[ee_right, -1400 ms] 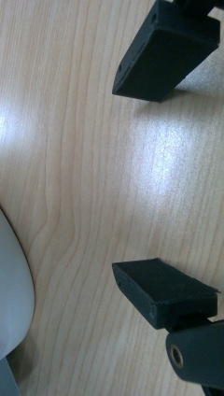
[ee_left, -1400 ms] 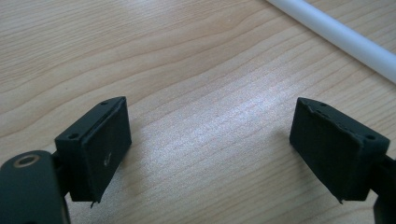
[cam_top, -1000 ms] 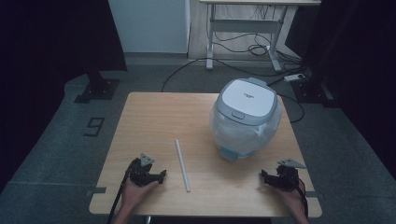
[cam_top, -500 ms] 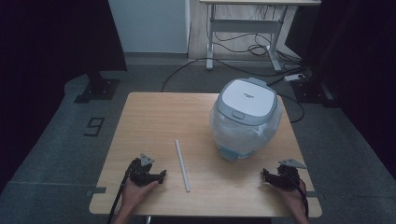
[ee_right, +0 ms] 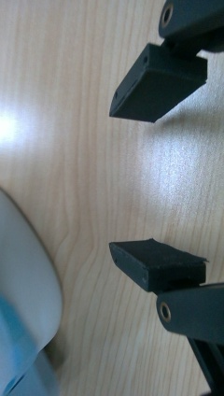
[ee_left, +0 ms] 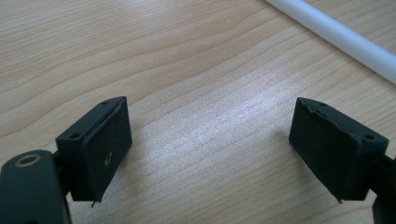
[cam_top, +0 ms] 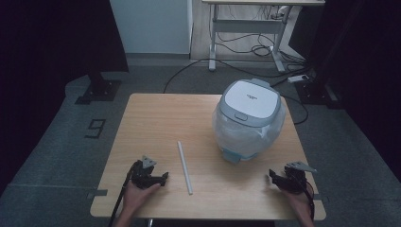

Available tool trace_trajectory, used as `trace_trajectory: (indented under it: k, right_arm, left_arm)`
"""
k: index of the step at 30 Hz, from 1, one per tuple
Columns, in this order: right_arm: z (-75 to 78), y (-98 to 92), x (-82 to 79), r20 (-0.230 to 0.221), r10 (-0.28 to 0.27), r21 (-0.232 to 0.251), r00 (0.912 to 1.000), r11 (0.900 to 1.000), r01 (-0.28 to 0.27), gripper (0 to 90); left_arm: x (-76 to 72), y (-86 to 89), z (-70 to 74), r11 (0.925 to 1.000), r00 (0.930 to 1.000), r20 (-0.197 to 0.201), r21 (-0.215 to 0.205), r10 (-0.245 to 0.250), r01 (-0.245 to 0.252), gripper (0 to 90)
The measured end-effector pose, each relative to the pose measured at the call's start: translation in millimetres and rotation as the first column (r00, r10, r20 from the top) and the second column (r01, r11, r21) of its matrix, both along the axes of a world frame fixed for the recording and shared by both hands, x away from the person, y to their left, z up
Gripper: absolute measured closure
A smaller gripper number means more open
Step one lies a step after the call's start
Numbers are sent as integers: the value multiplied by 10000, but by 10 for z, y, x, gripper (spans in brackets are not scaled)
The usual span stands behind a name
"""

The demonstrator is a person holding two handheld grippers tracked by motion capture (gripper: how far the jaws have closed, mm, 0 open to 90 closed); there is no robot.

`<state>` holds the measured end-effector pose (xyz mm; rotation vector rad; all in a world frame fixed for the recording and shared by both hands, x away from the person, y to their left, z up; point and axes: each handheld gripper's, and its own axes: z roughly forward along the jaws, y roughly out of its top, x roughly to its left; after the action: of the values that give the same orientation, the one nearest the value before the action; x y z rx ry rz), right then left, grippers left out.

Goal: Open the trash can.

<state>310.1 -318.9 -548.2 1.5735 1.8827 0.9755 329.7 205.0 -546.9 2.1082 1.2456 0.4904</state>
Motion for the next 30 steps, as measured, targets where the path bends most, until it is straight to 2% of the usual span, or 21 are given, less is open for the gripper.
trace_trajectory:
  k: [5, 10, 15, 22, 29, 30]
  right_arm:
    - [79, -36, -66, 362, 148, 303, 9992, 9994, -159, 343]
    - [201, -94, -170, 924, 487, 600, 9945, 9967, -544, 416]
    - [277, -122, -226, 1271, 665, 750, 9897, 9943, -764, 472]
    - [472, -150, -319, 1911, 967, 1136, 9768, 9863, -1199, 569]
    - [588, -156, -356, 2215, 1180, 1343, 9680, 9795, -1502, 630]
    - [620, -153, -360, 2299, 1253, 1390, 9651, 9773, -1600, 662]
  left_arm:
    - [0, -1, -1, 10000, 10000, 7, -13, 10, -10, 128]
    - [0, -1, -1, 10000, 10000, 6, -11, 9, -9, 128]
    - [0, -1, -1, 10000, 10000, 6, -18, 6, -6, 129]
    - [0, -1, -1, 10000, 10000, 10, -14, 4, -4, 130]
    - [0, -1, 0, 10000, 10000, 7, -12, 0, 0, 130]
    - [0, -1, 0, 10000, 10000, 8, -12, 0, 0, 130]
